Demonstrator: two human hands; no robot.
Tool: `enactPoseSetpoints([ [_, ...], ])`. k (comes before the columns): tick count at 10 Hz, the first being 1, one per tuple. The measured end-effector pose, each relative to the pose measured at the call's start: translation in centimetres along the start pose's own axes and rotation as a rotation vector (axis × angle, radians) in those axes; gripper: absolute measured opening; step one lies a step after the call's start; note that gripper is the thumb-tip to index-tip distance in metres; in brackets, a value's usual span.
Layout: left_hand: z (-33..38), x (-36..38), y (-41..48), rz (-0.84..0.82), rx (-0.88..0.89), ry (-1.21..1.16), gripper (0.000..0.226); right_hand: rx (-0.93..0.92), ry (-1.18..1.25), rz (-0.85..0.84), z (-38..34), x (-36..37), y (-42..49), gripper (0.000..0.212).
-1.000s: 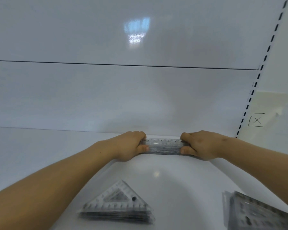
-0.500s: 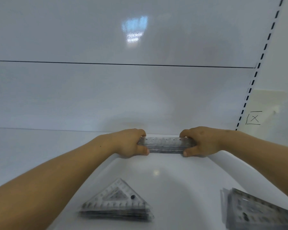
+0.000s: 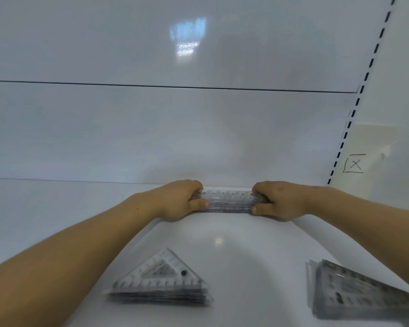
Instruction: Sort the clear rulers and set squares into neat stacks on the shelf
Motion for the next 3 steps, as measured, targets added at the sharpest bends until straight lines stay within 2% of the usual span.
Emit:
enactPoseSetpoints([
  [1,-0.3,-0.4,-0.5,-0.007,-0.048,-0.085,0.071,0.015,0.028,0.006,-0.2,-0.8,-0.2,0.060],
  [2,-0.9,-1.2,-1.1,0.028,-0.084,-0.116,0.077,0.036,0.071,0.035,-0.1,-1.4,-0.1,0.074],
  [3,-1.3,-1.7,-1.9,0.037,-0.137,-0.086,0.075,0.045,0.069,0.025,-0.3,-2.2,0.2,0.076],
])
Point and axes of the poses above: each hand's wrist, its own y-axis towards the middle knuckle, its own x-axis out of the palm, z = x × y, the point moved 2 cm from there along y, towards the middle knuckle, and after that the axes turned 3 degrees about x, right-handed, at the moved point
